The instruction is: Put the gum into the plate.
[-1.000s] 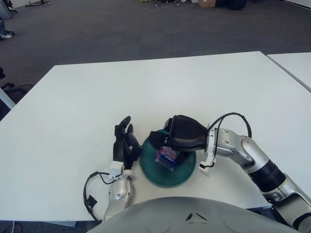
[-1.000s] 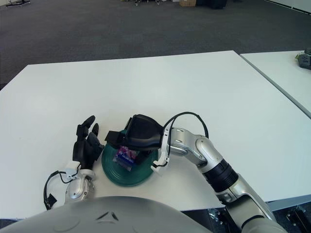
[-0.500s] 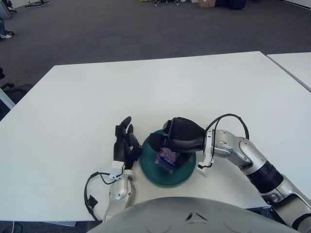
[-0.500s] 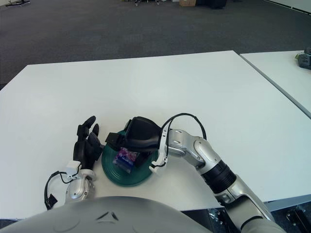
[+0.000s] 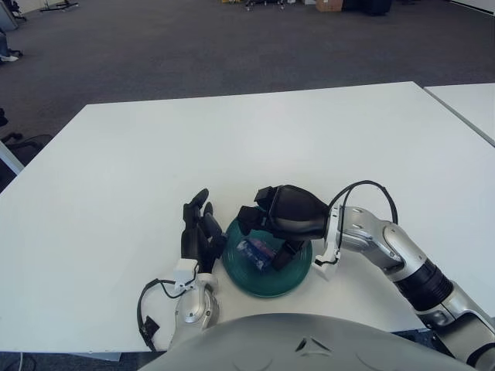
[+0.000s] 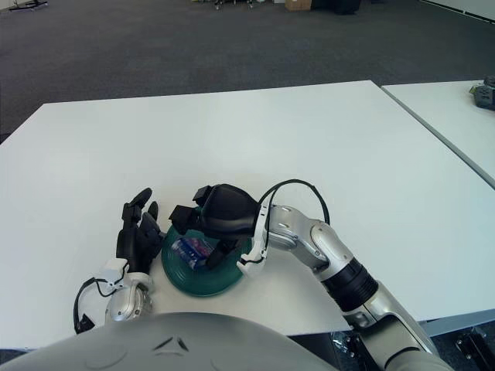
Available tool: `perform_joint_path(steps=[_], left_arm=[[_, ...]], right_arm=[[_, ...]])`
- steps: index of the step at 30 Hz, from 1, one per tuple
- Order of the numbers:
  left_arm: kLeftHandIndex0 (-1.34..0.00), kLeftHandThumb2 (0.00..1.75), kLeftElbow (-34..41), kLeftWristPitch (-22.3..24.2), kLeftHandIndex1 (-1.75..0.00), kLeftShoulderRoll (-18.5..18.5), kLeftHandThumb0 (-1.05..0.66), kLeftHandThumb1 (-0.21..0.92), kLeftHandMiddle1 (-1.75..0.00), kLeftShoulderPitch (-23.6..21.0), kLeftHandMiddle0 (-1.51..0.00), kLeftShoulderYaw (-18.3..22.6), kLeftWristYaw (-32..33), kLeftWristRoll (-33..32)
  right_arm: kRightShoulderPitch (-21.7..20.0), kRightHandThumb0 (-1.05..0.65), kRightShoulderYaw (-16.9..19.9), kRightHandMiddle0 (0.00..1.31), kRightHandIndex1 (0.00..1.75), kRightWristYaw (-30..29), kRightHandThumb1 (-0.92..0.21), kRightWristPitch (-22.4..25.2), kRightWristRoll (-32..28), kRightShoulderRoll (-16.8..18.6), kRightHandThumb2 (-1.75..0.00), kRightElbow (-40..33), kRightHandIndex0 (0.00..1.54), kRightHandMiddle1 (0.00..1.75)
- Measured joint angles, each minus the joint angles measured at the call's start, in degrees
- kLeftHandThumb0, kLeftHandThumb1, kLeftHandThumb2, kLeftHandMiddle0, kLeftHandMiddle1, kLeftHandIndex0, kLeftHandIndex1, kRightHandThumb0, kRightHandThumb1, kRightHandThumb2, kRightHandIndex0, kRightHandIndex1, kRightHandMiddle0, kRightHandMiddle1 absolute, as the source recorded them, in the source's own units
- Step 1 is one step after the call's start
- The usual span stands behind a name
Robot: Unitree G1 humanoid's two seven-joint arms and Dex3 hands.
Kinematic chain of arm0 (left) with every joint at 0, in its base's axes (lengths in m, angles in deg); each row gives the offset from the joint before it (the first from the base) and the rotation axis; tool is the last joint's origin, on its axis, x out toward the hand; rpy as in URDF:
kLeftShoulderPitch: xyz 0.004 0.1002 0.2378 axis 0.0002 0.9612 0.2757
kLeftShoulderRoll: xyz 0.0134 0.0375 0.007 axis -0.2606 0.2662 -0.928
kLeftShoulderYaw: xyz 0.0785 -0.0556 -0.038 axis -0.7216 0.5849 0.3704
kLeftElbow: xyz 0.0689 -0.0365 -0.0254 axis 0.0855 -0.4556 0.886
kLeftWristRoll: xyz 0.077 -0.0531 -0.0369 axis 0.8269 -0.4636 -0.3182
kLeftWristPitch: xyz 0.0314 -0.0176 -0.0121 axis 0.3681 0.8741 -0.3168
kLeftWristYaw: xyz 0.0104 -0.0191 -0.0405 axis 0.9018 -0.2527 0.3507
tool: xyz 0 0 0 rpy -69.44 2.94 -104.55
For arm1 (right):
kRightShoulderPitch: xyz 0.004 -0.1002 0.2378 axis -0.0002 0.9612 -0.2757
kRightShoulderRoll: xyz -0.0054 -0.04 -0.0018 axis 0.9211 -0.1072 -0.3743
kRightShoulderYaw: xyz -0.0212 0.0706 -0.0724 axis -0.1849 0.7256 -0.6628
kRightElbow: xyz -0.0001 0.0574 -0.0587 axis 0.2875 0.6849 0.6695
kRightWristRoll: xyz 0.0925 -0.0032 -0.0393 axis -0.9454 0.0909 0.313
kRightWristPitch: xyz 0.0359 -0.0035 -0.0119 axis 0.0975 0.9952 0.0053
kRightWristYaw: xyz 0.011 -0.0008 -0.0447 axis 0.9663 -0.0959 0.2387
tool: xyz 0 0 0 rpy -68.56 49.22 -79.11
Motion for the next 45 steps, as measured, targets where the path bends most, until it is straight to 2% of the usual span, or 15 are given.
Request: perform_joint_path(steps=[1,4,7,10,18,28,33,37,41,45], left_arm=[[0.0,1.05,-0.01,-0.1,-0.86,0.0,-0.74,0.92,-0.02,0.0,-0.4,0.01,-0.02,-0.3],[0.0,1.05,-0.28,-0.86,-0.84,0.0,-0.74,0.92,-0.02,-0.01,-0.4,0.06,-0.36,-1.52],[0.0,1.04,-0.85,-1.98,-0.83,0.0,-0.75,0.92,-0.02,0.0,-0.4,0.17,-1.2,-3.02],[0.0,1.04,-1.37,-3.15,-0.82,0.0,-0.75,0.92,-0.02,0.0,-0.4,0.26,-2.46,-4.89],[0.0,1.06,-2.63,-5.99,-0.83,0.02,-0.74,0.92,-0.02,0.02,-0.42,0.54,-4.25,-7.07],[0.0,1.04,-4.57,-8.31,-0.83,0.0,-0.77,0.92,-0.01,-0.03,-0.41,0.85,-4.04,-5.04],[0.0,1.04,-4.75,-8.68,-0.83,-0.02,-0.77,0.92,-0.01,-0.01,-0.4,0.84,-4.04,-4.42],[0.0,1.03,-4.74,-8.33,-0.85,-0.09,-0.79,0.92,0.0,-0.04,-0.37,1.03,-4.05,-3.57],[-0.01,1.02,-4.83,-8.32,-0.87,-0.2,-0.81,0.92,0.0,-0.15,-0.36,1.37,-4.09,-2.96],[-0.02,1.01,-5.05,-8.77,-0.89,-0.24,-0.81,0.92,-0.01,-0.14,-0.37,1.42,-4.24,-2.35]], right_arm=[[0.08,-0.88,0.11,0.0,1.34,0.0,-0.92,-0.25,-0.55,-0.26,-0.87,0.01,0.2,0.84],[1.0,-0.88,1.04,0.0,1.04,-0.42,-0.92,-0.97,-2.42,-0.82,-0.9,0.23,0.22,0.79],[2.06,-0.88,1.54,0.0,0.88,-1.44,-0.92,-1.21,-2.99,-0.92,-0.91,0.79,0.25,0.76],[3.03,-0.88,1.83,0.0,0.78,-1.98,-0.92,-1.08,-3.02,-0.71,-0.92,1.2,0.26,0.74],[3.65,-0.88,2.26,0.0,0.71,-3.13,-0.92,-0.88,-3.02,0.04,-0.89,1.84,0.27,0.74],[4.34,-0.97,3.14,0.0,0.58,-1.99,-0.92,1.22,-5.45,-0.01,-0.94,1.92,0.29,0.74],[5.47,-1.02,3.71,0.0,0.53,1.12,-0.92,5.01,-9.72,0.03,-0.96,1.82,0.29,0.76],[6.97,-1.03,4.27,0.0,0.44,4.46,-0.92,10.76,-16.79,1.26,-0.95,1.76,0.31,0.71],[8.86,-1.02,6.15,0.0,0.29,6.31,-0.92,17.76,-24.96,3.93,-0.93,1.34,0.35,0.68],[11.02,-0.96,8.64,0.0,0.23,6.51,-0.92,26.35,-33.92,8.16,-0.88,0.39,0.39,0.71]])
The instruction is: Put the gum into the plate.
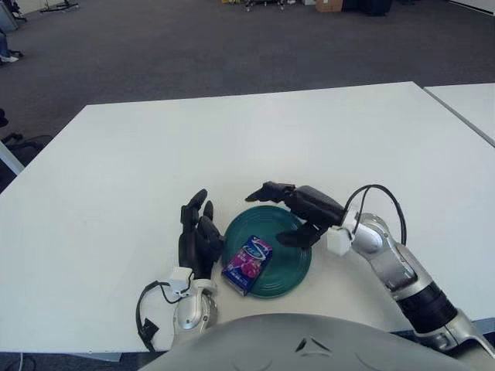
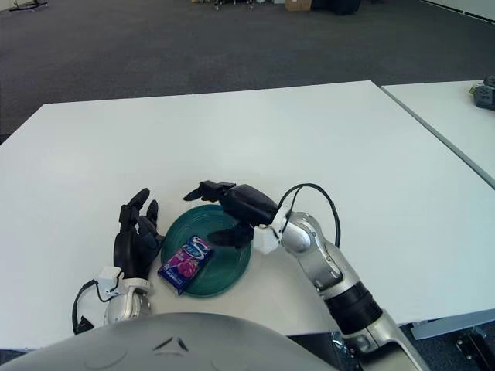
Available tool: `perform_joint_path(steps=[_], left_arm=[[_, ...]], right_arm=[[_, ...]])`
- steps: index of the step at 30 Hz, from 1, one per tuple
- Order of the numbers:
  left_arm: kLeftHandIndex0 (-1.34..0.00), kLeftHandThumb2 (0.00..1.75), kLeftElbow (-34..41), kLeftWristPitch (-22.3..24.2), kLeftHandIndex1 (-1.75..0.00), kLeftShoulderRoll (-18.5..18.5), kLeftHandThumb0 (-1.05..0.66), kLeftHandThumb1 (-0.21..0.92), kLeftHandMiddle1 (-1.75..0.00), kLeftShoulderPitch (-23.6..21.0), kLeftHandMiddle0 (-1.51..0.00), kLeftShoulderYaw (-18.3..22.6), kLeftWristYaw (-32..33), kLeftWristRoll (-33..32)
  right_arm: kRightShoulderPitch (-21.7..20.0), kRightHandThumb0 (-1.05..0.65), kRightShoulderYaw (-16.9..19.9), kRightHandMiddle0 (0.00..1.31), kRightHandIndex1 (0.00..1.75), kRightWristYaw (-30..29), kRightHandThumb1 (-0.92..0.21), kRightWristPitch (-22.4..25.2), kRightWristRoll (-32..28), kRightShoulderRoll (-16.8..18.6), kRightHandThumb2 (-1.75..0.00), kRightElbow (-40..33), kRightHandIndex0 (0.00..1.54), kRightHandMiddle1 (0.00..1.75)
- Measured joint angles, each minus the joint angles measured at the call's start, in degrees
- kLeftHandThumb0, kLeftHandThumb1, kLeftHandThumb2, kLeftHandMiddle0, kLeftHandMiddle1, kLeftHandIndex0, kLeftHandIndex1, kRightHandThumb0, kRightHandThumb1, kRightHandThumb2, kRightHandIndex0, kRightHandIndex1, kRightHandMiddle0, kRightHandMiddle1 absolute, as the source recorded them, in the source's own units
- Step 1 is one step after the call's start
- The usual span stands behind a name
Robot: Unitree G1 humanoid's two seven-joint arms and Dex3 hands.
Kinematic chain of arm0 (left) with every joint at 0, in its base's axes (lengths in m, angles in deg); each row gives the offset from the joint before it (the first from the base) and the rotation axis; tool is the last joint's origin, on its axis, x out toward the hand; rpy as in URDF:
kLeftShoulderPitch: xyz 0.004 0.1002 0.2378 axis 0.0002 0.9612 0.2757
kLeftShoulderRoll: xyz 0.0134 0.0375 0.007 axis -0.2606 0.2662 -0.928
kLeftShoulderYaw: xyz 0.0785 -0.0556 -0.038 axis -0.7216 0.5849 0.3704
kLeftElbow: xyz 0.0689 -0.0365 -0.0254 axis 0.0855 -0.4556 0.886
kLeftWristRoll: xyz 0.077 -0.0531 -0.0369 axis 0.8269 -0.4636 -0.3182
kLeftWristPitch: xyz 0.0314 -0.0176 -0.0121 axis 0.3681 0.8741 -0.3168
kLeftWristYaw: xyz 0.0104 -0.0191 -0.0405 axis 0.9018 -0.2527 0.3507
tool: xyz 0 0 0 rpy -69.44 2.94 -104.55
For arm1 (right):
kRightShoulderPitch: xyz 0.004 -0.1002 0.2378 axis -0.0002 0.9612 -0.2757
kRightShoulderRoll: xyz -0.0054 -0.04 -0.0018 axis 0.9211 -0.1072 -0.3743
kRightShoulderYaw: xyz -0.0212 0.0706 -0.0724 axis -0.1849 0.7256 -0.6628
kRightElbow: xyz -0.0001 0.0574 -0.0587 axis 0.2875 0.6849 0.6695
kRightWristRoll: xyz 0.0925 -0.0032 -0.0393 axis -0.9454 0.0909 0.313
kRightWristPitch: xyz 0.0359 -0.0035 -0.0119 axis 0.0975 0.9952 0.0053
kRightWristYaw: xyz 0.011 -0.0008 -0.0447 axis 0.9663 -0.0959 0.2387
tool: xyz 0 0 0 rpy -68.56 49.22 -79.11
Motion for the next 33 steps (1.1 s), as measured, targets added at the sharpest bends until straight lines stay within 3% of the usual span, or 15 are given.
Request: perform_joint_path(steps=[6,12,17,25,33], left_arm=[[-0.03,1.0,0.14,-0.4,-0.9,0.14,-0.82,0.92,0.0,0.41,-0.36,-0.14,-0.3,1.25],[-0.03,1.01,2.35,1.87,-0.9,0.15,-0.81,0.92,0.0,1.48,-0.36,-0.31,-0.52,1.65],[-0.01,1.04,4.75,4.59,-0.89,-0.01,-0.82,0.92,0.0,2.55,-0.36,-0.64,-0.52,1.73],[-0.02,1.03,6.31,5.79,-0.89,-0.23,-0.83,0.92,0.0,3.7,-0.37,-0.1,-0.66,0.72],[-0.02,1.02,6.03,4.58,-0.89,-0.26,-0.82,0.92,0.0,4.04,-0.37,0.18,-0.84,-0.24]], right_arm=[[2.54,-0.85,5.37,0.0,0.23,-4.36,-0.92,6.53,-11.35,9.49,-0.81,7.68,0.49,0.84],[4.77,-0.77,8.94,0.05,0.3,-8.88,-0.92,11.18,-16.24,15.33,-0.75,9.39,0.58,0.91],[6.66,-0.76,12.9,0.07,0.31,-12.2,-0.92,11.03,-19.72,18.95,-0.77,9.7,0.58,0.9],[7.28,-0.74,18.19,0.09,0.31,-14.89,-0.92,11.78,-20.41,19.19,-0.86,10.59,0.55,0.88],[2.03,-0.72,23.3,0.16,0.36,-15.7,-0.92,11.92,-20.47,17.06,-0.84,14.92,0.6,0.89]])
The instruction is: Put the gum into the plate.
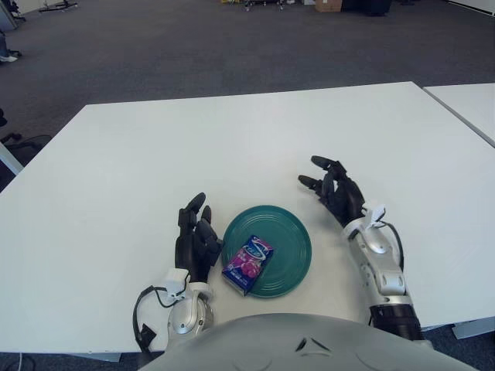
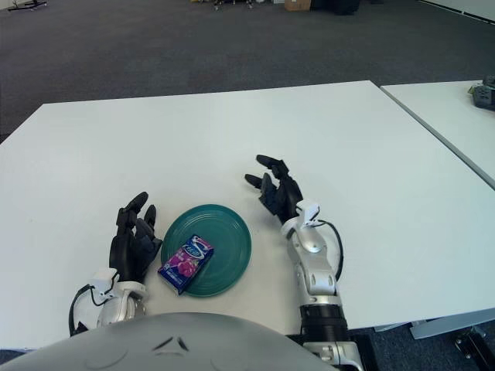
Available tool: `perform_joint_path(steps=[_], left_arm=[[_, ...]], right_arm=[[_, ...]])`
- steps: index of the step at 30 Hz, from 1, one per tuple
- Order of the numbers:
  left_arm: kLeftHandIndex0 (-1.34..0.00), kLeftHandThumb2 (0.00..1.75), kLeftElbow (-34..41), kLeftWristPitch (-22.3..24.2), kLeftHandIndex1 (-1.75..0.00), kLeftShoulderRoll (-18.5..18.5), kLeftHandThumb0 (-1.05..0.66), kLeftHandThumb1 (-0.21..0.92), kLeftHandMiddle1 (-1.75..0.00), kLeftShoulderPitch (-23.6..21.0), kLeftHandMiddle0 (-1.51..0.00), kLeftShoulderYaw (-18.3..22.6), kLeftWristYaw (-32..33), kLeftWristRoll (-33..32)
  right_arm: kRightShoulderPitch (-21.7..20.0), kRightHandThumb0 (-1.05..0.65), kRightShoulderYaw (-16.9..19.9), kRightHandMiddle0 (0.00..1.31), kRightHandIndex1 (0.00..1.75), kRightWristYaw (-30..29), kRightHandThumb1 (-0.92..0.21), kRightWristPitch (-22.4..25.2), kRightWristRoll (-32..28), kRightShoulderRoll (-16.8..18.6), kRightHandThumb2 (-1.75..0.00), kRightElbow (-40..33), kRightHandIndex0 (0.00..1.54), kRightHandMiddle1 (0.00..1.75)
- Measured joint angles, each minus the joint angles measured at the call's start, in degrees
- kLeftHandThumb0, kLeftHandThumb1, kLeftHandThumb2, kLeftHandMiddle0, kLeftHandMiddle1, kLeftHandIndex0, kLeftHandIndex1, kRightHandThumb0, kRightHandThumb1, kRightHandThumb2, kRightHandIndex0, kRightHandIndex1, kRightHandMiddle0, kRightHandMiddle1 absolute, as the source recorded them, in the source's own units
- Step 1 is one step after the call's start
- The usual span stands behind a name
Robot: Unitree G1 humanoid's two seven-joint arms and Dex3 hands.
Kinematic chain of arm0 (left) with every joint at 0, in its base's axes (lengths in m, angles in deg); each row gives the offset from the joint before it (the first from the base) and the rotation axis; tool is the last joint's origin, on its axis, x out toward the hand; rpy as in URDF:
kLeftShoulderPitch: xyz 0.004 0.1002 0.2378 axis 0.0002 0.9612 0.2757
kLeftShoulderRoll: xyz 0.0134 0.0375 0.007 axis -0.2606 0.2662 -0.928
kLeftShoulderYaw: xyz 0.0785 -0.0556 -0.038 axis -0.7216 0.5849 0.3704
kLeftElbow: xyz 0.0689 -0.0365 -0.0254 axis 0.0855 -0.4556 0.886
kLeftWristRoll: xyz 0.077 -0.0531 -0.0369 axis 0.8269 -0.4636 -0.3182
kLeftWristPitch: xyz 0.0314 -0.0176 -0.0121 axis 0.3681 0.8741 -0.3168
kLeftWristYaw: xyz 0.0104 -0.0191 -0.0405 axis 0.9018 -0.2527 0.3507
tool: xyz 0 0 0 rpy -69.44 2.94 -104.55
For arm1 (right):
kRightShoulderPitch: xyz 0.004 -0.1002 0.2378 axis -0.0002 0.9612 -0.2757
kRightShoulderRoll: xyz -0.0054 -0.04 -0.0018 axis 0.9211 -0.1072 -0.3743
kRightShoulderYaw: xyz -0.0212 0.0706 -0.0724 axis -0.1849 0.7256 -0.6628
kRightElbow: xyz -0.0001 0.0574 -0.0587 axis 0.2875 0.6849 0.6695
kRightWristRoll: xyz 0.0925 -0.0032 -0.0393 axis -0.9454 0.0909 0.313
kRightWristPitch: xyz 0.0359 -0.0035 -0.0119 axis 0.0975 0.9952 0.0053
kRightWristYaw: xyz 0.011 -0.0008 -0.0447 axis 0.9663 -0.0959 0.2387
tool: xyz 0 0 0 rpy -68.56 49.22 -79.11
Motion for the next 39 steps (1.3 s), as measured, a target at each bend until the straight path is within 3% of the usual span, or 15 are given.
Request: perform_joint_path(steps=[8,18,25,39], left_arm=[[0.0,1.03,0.35,-0.84,-0.81,-0.26,-0.82,0.92,0.0,1.16,-0.32,-0.14,-0.27,0.21],[0.0,1.0,0.61,-1.81,-0.85,-0.46,-0.86,0.92,-0.01,2.54,-0.34,0.04,-0.28,1.04],[0.0,1.0,0.57,-2.1,-0.84,-0.55,-0.87,0.92,0.0,2.8,-0.3,0.11,-0.28,1.77],[0.0,1.1,3.98,2.29,-0.43,-0.68,-0.87,0.92,0.0,4.58,-0.06,-0.84,0.98,5.73]], right_arm=[[-0.4,-0.67,1.81,0.16,0.38,0.46,-0.92,-6.39,0.4,-0.31,-0.84,8.36,0.57,0.86],[3.35,-0.68,0.4,0.1,0.36,0.38,-0.92,-10.21,3.23,-1.03,-0.87,6.76,0.48,0.82],[6.43,-0.71,-2.12,0.01,0.17,-2.51,-0.92,-9.06,7.53,-0.71,-0.91,3.1,0.37,0.8],[10.86,-0.72,-7.07,0.0,0.01,-6.94,-0.92,-12.48,13.37,1.4,-0.94,1.96,0.13,0.46]])
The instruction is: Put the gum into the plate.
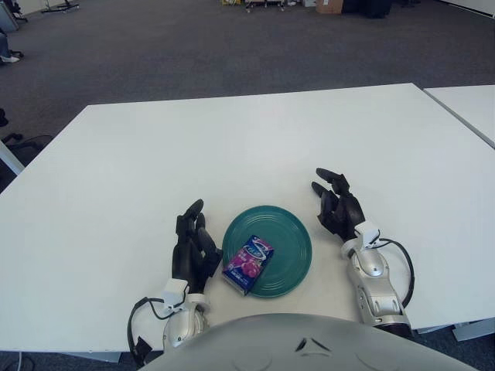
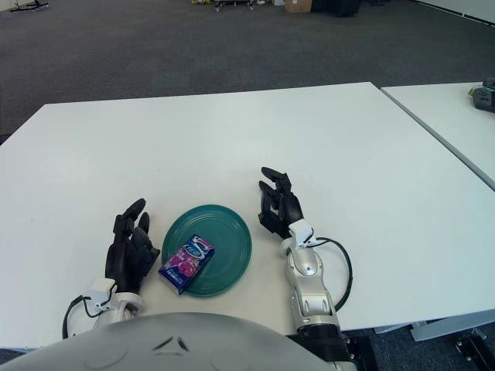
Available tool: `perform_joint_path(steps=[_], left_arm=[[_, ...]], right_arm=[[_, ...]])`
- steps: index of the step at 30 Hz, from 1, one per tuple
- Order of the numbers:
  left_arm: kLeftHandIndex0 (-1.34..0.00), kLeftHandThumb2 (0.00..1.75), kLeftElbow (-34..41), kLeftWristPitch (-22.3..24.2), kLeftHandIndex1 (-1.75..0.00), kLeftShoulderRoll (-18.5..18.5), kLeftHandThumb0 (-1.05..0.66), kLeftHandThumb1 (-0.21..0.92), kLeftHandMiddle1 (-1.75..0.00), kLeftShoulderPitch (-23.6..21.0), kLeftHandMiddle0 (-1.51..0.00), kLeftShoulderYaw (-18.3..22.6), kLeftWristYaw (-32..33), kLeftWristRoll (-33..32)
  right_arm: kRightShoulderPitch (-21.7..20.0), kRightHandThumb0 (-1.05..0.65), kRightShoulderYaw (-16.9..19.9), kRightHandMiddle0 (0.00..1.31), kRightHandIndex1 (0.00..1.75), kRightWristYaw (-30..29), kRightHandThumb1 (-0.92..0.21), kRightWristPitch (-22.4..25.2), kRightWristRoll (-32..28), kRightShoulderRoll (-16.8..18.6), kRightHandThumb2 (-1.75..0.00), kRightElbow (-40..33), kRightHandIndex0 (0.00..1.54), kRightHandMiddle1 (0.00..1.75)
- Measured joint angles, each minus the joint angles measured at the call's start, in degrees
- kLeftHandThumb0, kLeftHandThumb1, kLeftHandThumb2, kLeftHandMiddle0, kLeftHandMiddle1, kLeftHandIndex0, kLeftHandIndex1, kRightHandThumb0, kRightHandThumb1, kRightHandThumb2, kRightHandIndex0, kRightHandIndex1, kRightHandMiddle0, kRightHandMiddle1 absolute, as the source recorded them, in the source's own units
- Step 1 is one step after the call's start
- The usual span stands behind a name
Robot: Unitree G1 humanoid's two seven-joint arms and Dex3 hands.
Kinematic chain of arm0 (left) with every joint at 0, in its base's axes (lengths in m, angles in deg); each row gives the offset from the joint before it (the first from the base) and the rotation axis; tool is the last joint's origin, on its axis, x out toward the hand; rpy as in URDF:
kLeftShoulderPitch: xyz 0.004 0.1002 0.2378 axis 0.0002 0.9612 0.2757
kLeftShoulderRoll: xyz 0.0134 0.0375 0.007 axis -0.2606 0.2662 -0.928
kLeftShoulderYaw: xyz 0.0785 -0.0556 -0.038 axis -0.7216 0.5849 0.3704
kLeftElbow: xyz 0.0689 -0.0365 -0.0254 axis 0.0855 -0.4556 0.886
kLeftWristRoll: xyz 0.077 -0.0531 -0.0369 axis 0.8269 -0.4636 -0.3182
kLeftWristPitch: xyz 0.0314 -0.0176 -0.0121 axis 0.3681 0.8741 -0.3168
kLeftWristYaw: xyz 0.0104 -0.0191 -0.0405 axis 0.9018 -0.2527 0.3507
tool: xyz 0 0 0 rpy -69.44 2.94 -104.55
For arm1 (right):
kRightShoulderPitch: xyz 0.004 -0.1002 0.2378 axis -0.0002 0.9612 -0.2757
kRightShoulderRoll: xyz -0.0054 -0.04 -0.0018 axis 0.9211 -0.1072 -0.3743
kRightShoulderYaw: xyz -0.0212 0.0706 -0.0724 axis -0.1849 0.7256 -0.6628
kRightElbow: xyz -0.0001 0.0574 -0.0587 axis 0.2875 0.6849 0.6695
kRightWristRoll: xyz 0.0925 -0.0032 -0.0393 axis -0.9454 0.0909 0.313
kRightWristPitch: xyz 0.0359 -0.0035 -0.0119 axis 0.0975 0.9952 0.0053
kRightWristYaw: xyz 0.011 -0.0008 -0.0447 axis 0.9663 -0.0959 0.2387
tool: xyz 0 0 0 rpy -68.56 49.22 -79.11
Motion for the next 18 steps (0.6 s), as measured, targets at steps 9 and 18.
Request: perform_joint_path(steps=[9,18], left_arm=[[0.0,1.11,0.72,0.97,-0.28,-0.16,-0.92,0.92,0.0,0.15,0.0,-0.46,-0.55,-0.15],[0.0,1.19,0.71,0.62,-0.27,-0.71,-0.98,0.92,0.0,0.12,0.0,-0.44,-3.95,-2.32]], right_arm=[[0.67,-0.74,-1.17,0.0,0.0,0.74,-0.92,0.89,1.03,-1.1,-0.98,-0.5,0.05,0.36],[1.84,-0.78,-1.96,0.0,0.0,1.77,-0.92,1.49,0.11,-0.67,-1.04,-1.31,0.02,0.26]])
